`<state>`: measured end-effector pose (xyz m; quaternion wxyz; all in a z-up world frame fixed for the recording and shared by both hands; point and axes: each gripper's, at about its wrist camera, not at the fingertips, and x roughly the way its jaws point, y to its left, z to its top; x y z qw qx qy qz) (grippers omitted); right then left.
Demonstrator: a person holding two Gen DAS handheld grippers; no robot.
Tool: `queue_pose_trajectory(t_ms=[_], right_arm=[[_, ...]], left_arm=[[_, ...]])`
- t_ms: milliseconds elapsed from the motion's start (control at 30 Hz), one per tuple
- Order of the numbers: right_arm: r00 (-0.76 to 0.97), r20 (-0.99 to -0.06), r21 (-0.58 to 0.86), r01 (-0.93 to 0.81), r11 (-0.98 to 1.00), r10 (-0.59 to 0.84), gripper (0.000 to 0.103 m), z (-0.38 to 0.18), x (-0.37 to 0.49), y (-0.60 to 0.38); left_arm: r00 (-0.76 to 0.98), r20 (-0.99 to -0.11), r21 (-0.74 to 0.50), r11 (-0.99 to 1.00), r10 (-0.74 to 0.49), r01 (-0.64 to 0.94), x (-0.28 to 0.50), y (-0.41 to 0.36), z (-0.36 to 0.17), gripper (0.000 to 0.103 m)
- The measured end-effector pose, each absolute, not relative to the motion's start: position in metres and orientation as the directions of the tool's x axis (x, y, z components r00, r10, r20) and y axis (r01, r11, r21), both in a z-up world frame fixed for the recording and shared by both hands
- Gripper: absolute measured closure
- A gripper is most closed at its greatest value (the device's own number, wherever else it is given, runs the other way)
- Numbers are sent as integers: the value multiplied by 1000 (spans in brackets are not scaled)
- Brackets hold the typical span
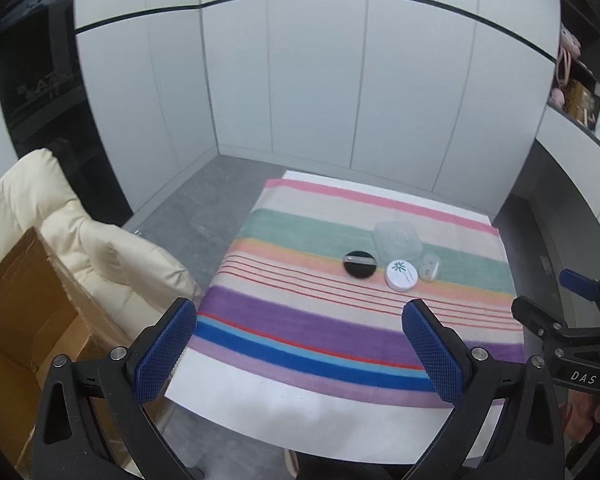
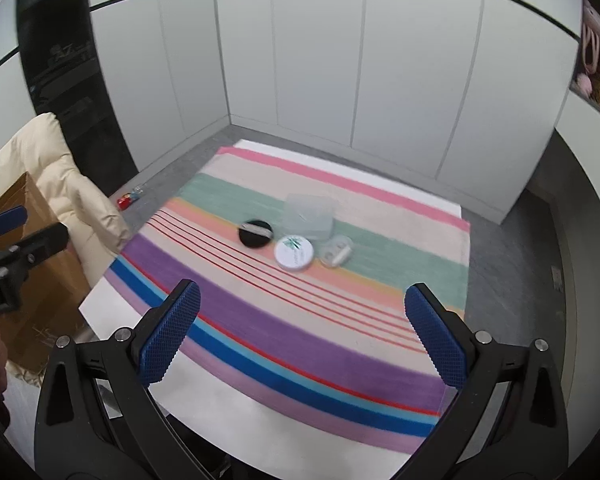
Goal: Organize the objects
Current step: 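Move both tools back from the box to the striped table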
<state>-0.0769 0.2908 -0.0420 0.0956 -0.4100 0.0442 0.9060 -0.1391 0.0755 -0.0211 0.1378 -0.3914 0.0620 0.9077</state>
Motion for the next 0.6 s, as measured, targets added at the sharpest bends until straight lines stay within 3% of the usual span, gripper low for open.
queue_pose_trajectory(t_ms=[400, 600], right_arm=[[-534, -816, -42, -323, -945, 219, 0, -88, -70, 342], [-489, -852, -19, -331, -943, 189, 0, -125, -99, 361]], left_arm=[[-611, -760, 62, -911, 221, -407, -168, 120, -70, 0], [-567, -801, 70, -909, 194, -410, -201, 139, -110, 1]])
